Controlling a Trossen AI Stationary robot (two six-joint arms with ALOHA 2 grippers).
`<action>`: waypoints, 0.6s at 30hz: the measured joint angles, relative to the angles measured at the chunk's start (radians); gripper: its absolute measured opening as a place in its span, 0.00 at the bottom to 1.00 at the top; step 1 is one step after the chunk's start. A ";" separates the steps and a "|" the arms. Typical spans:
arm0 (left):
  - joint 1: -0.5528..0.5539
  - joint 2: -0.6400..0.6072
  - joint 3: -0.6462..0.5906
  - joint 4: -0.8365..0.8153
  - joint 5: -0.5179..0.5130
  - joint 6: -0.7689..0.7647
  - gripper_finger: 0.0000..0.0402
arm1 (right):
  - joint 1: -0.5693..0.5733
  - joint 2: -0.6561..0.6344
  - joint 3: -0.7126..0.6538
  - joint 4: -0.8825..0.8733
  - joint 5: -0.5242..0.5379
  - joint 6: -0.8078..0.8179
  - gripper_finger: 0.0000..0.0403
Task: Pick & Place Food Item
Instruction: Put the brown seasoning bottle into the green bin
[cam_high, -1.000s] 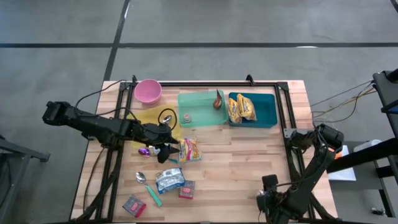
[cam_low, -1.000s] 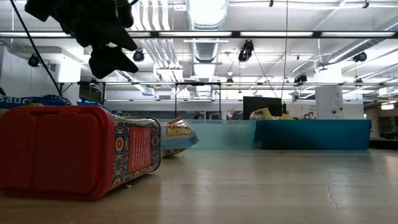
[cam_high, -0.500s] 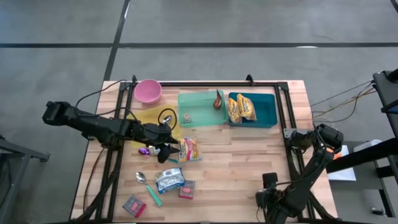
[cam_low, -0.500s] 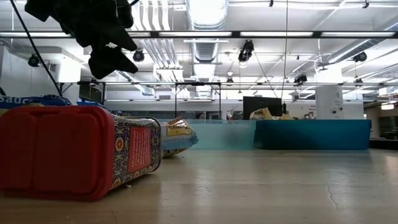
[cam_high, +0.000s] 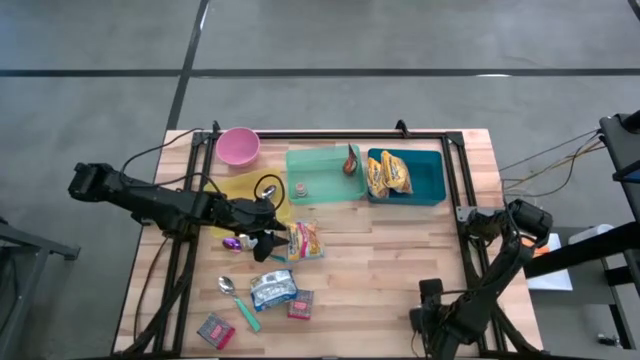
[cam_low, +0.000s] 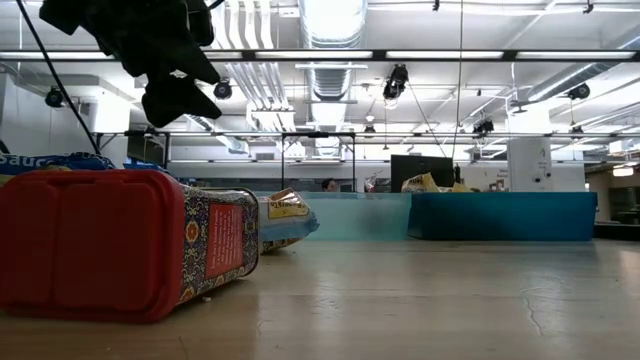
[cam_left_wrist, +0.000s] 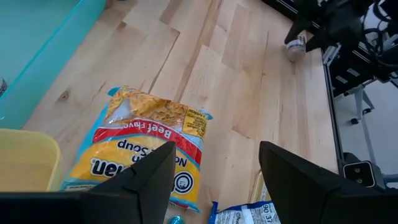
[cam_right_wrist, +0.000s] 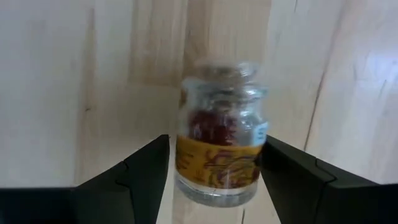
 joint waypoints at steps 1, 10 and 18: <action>0.000 0.000 0.000 0.000 0.000 0.000 0.60 | 0.000 0.000 -0.010 0.003 -0.006 0.005 0.58; 0.000 0.000 0.000 0.001 0.000 0.000 0.60 | -0.002 -0.001 -0.022 0.011 -0.011 0.049 0.47; 0.000 0.000 0.000 0.001 0.000 0.000 0.60 | -0.002 0.001 -0.006 0.012 -0.007 0.072 0.55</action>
